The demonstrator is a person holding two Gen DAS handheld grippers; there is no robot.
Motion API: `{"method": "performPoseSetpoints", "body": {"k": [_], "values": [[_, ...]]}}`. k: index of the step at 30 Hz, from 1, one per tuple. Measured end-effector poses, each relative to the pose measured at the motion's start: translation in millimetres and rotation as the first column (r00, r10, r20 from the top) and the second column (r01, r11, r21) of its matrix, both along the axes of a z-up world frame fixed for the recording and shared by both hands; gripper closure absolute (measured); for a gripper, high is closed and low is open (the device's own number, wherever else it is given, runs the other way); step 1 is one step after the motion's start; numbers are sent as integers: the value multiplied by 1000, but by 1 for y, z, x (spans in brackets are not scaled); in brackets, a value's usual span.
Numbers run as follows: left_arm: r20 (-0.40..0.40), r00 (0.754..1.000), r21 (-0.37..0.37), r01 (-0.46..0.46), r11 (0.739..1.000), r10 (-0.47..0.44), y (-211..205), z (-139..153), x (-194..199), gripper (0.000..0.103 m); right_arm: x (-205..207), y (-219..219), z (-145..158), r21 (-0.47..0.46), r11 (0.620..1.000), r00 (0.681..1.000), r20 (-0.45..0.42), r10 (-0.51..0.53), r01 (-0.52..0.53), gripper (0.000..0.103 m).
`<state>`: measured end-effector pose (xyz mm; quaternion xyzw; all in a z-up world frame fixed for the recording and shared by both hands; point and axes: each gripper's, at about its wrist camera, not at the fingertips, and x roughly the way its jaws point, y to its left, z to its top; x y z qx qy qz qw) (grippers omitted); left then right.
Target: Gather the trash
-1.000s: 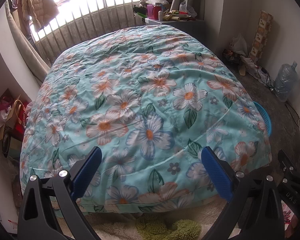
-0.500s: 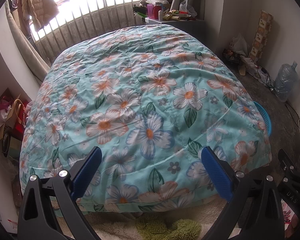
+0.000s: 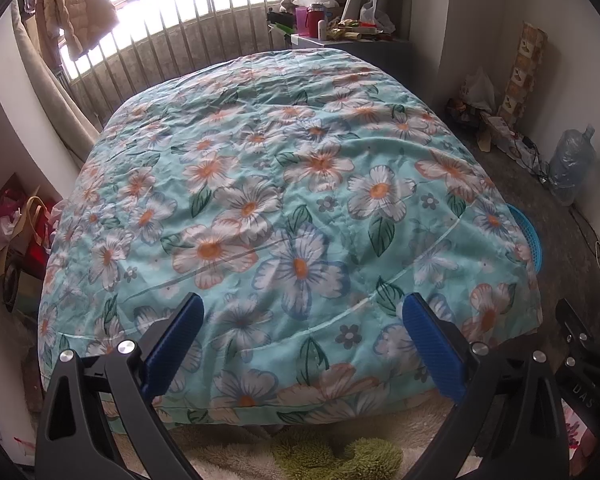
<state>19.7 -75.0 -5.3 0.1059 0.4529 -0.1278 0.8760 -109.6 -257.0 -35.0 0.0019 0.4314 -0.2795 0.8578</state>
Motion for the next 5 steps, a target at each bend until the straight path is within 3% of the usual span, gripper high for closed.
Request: {"method": "performPoseSetpoints", "body": {"k": [5], "values": [[-8, 1000, -2, 3, 1000, -3, 1, -3, -2, 5, 0, 0, -1, 0, 1000, 1000, 0, -1, 1, 8]]}}
